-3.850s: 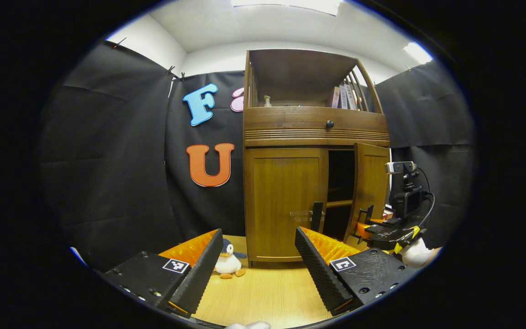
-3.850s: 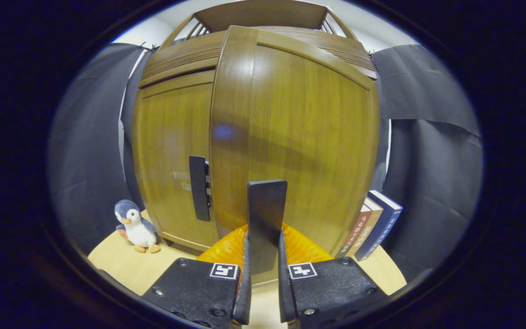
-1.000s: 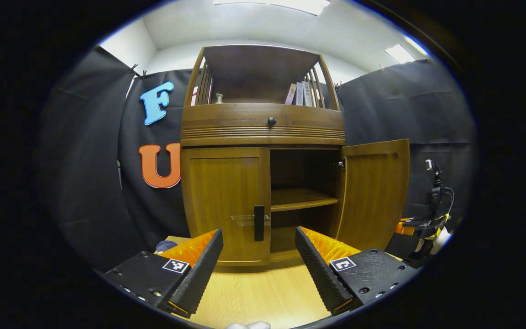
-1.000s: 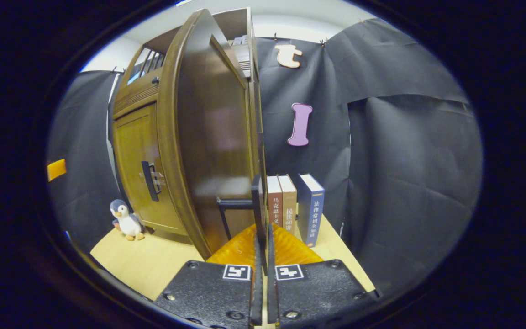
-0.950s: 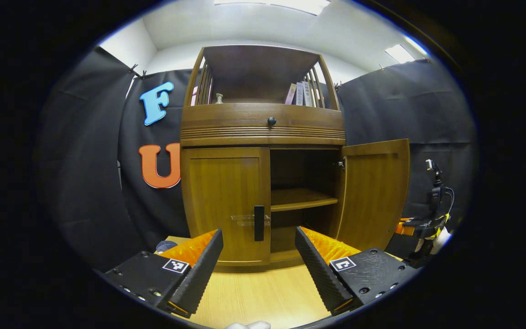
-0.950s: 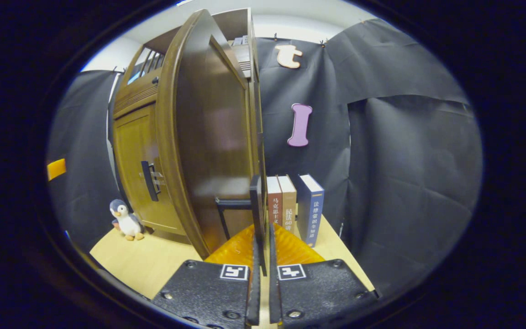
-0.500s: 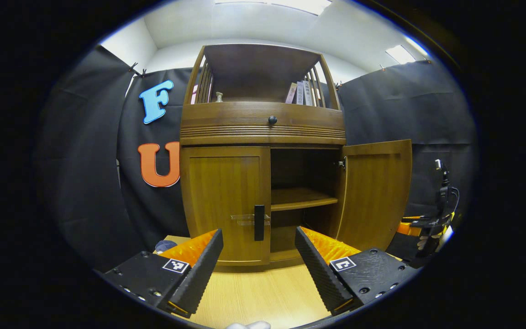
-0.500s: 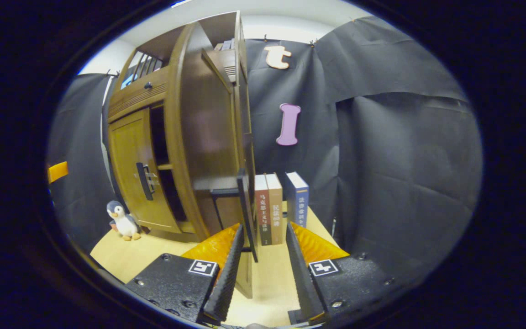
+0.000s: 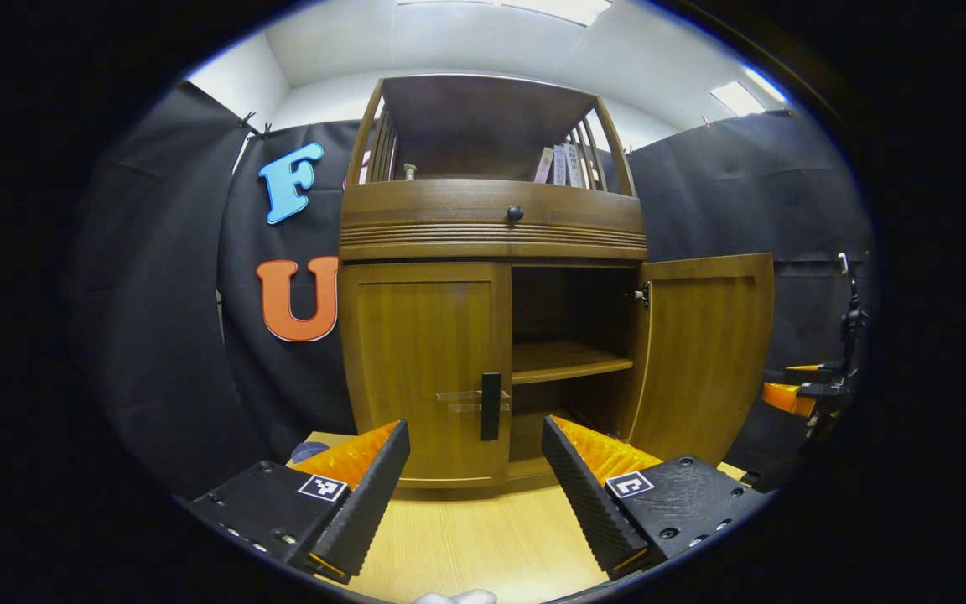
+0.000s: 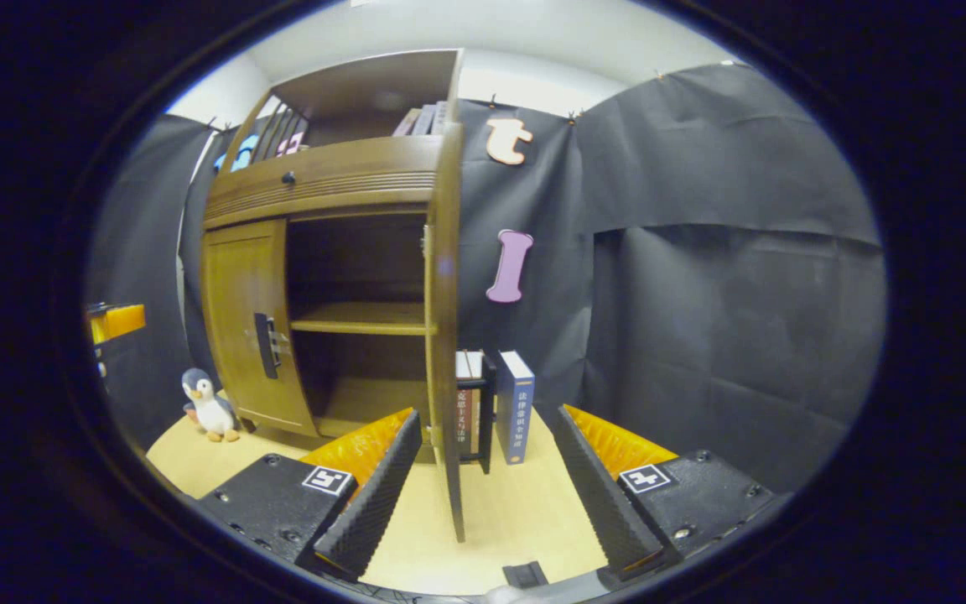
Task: Open the right door of the double-door shoe cabinet with the right hand, and open the left door with the left hand.
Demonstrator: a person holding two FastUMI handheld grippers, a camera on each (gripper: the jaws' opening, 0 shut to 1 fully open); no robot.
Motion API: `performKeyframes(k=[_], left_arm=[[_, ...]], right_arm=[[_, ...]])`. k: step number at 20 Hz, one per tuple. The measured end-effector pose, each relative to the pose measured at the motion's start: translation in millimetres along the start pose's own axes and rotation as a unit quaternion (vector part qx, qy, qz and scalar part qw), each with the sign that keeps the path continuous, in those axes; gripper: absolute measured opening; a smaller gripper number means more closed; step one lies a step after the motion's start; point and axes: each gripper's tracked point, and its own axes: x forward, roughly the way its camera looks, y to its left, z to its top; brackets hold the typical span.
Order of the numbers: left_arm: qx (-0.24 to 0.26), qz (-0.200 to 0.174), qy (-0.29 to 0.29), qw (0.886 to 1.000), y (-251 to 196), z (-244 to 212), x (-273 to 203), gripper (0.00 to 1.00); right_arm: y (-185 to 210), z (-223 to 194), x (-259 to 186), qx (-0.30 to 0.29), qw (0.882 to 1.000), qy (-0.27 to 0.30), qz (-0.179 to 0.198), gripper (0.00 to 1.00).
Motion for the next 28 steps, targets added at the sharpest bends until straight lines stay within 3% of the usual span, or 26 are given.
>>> performKeyframes(k=[3,4,8,15,27,28], left_arm=[[0.006,0.012,-0.002,1.0,14,-2,8,1.0],[0.007,0.015,-0.001,1.0,17,-4,11,0.96],[0.003,0.019,0.001,1.0,24,-12,38,0.96],[0.008,0.018,-0.002,1.0,13,-25,114,0.96],[0.012,0.008,0.015,1.0,-30,-78,248,0.96],[0.011,0.007,0.016,1.0,-32,-81,253,0.89]], right_arm=[[24,8,-11,-0.002,1.0,-0.005,-0.014,1.0],[34,12,-15,0.002,1.0,-0.008,-0.014,0.99],[71,19,-30,0.01,1.0,-0.011,-0.002,0.99],[104,24,-45,0.027,1.0,-0.001,-0.012,0.99],[98,44,-44,0.006,0.999,0.007,-0.044,0.99],[97,45,-40,0.004,0.999,0.008,-0.045,1.0]])
